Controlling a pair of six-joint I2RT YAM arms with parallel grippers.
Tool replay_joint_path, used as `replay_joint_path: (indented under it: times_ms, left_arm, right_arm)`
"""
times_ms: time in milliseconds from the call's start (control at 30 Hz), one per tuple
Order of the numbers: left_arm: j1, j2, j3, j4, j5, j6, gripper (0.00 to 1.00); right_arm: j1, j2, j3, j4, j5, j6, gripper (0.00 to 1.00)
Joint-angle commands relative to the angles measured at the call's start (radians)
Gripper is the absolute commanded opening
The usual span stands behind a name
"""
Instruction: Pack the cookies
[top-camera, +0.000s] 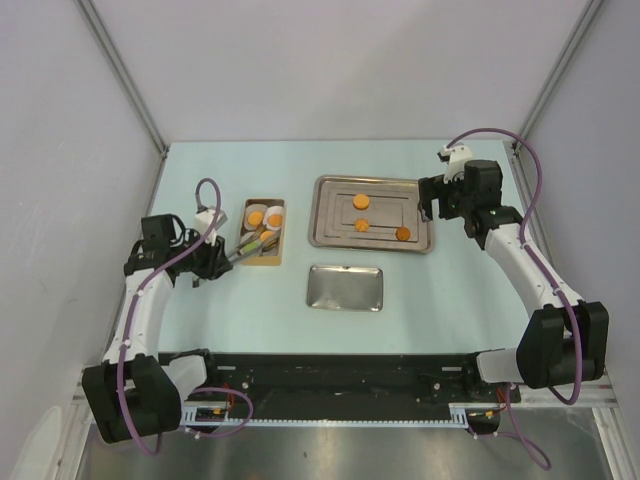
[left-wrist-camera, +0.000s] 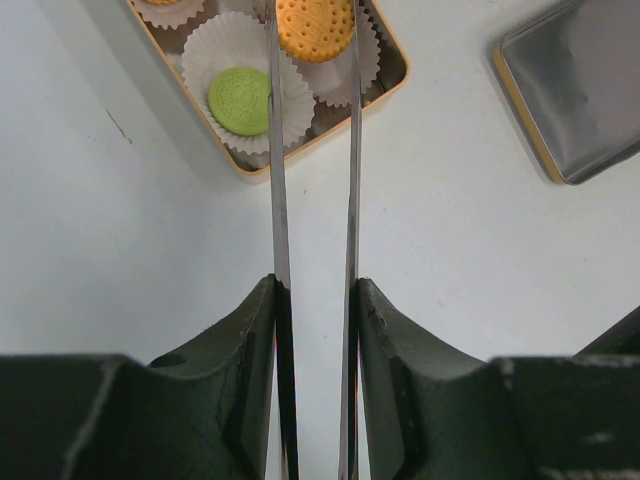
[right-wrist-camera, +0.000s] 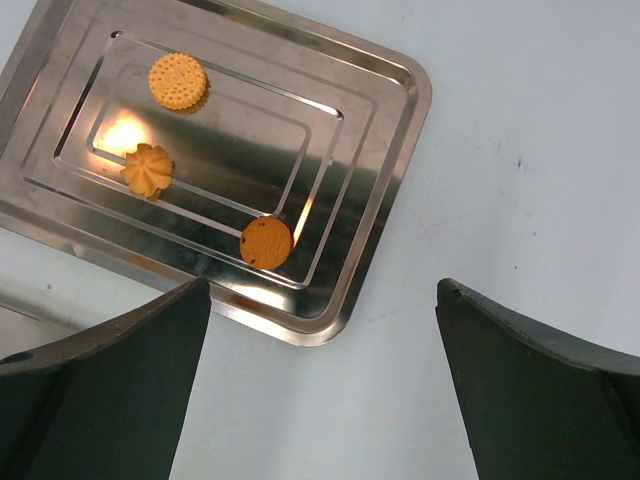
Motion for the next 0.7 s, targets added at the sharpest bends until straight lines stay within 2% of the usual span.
replay_joint_path:
  times_ms: [0, 267, 500, 667]
  left_arm:
    - [0.007, 0.004, -0.001, 0.028, 0.063, 0.038, 0.28]
    - [0.008, 0.009, -0.003, 0.024, 0.071, 0.044, 0.34]
    - [0.008, 0.018, -0.004, 0.017, 0.079, 0.050, 0.48]
    - [0.008, 0.028, 0.002, 0.011, 0.082, 0.055, 0.52]
  right_arm:
    - [0.001, -0.017, 0.013, 0.026, 0.006, -0.015, 1.00]
    - [0.000, -0.018, 0.012, 0.026, 0.006, -0.014, 1.00]
    - [0.000, -0.020, 0.013, 0.026, 0.006, -0.014, 1.00]
    - [-0.002, -0.018, 0.012, 0.026, 0.006, -0.014, 1.00]
